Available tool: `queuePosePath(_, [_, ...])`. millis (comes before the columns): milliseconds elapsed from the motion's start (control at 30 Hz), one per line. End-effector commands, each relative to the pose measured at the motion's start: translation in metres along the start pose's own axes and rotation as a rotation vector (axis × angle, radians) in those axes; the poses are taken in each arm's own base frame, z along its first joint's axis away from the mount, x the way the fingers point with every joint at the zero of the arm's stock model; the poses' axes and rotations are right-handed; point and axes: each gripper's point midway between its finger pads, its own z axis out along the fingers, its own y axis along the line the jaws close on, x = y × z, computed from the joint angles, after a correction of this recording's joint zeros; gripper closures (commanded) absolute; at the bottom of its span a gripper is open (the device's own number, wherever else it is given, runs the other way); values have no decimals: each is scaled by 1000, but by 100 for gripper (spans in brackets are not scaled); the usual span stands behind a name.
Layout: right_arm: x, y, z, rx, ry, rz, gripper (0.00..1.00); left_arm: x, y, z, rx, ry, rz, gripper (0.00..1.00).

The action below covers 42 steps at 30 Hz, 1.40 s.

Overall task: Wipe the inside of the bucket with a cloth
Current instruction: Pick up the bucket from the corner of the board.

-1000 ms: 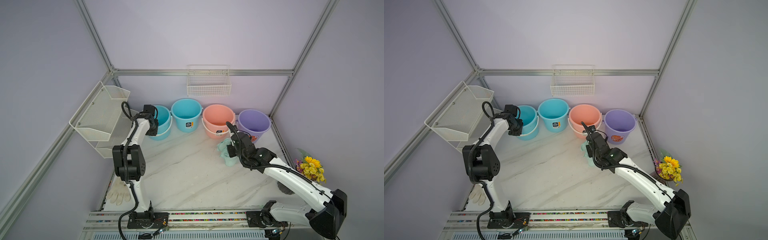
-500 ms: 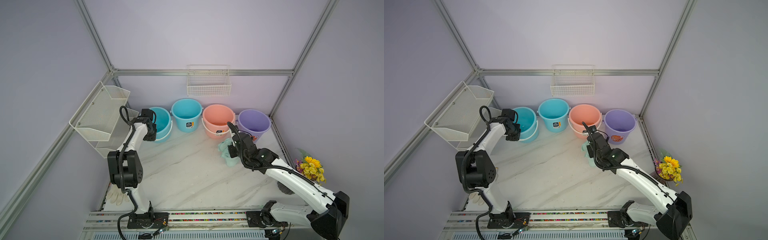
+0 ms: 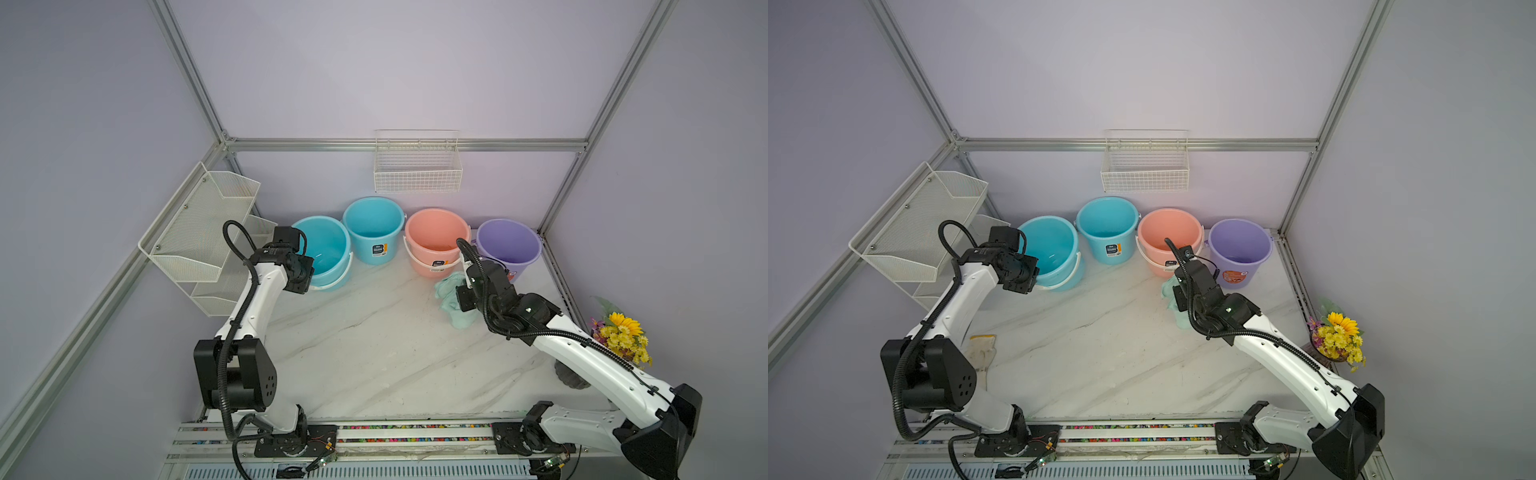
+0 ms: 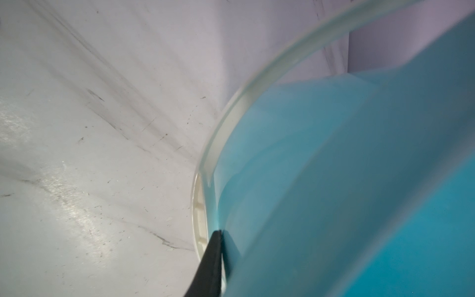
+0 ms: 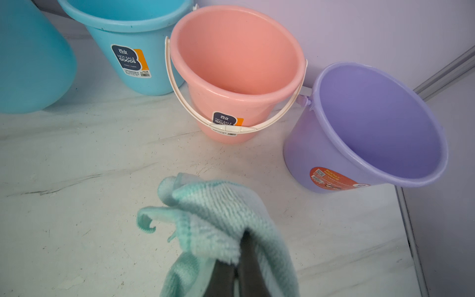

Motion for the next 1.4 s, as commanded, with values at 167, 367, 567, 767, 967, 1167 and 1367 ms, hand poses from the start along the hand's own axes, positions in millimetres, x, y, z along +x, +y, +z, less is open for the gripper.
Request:
queuePosePath(167, [-22, -2, -10, -6, -23, 17, 100, 65, -16, -48, 144, 138, 623, 100])
queuePosePath(367, [-35, -9, -22, 9, -50, 11, 100, 122, 2, -64, 171, 319, 960, 100])
queuePosePath(567, [-42, -21, -31, 59, -81, 24, 100, 156, 38, -57, 16, 414, 1194, 100])
queuePosePath(767, [-47, -29, -37, 93, -101, 58, 100, 188, 60, -37, -94, 458, 1319, 100])
queuePosePath(967, [-53, -26, -38, 73, -108, 86, 100, 220, 52, -27, -62, 463, 1374, 95])
queuePosePath(1167, [-60, -22, -40, 52, -104, 110, 100, 225, 48, -29, -51, 444, 1384, 69])
queuePosePath(1367, [-60, -19, -38, 41, -92, 117, 100, 222, 42, -43, -13, 430, 1392, 60])
